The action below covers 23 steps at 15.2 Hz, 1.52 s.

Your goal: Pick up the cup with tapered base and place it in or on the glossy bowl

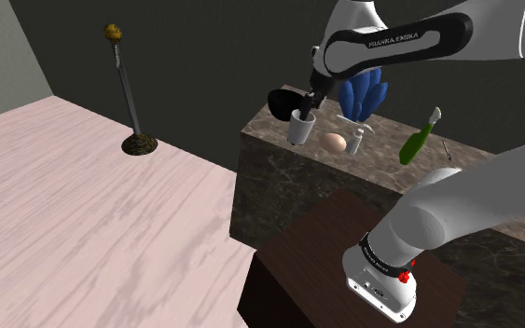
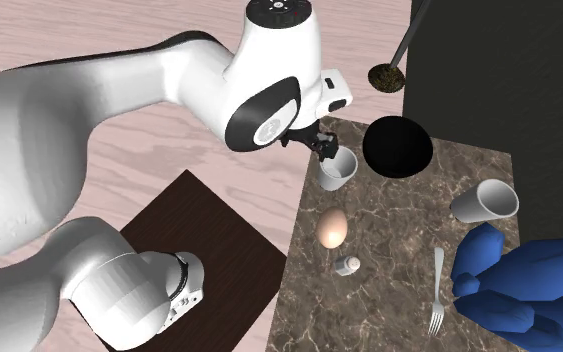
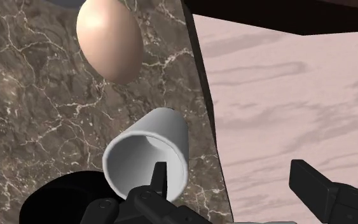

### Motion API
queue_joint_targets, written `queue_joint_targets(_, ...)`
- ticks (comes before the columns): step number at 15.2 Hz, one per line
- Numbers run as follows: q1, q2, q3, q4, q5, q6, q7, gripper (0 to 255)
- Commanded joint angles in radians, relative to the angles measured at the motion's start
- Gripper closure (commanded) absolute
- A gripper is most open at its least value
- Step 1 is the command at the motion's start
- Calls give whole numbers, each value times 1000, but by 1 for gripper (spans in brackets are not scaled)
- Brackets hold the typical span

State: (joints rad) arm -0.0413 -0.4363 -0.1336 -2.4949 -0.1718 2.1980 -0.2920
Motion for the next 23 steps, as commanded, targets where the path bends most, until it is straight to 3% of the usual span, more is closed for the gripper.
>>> queue_joint_targets(1, 0, 72, -26, 2, 5, 91, -29, 0)
queue_joint_targets(5, 8, 210, -67, 38, 41, 224, -90, 0)
queue_joint_targets(12, 8, 291, -76, 17, 51, 326, -99, 0)
queue_joint_targets(20, 8, 298, -76, 16, 52, 334, -100, 0)
queue_joint_targets(21, 8, 298, -76, 16, 52, 334, -100, 255)
queue_joint_targets(23, 8, 298, -76, 16, 52, 334, -100, 255)
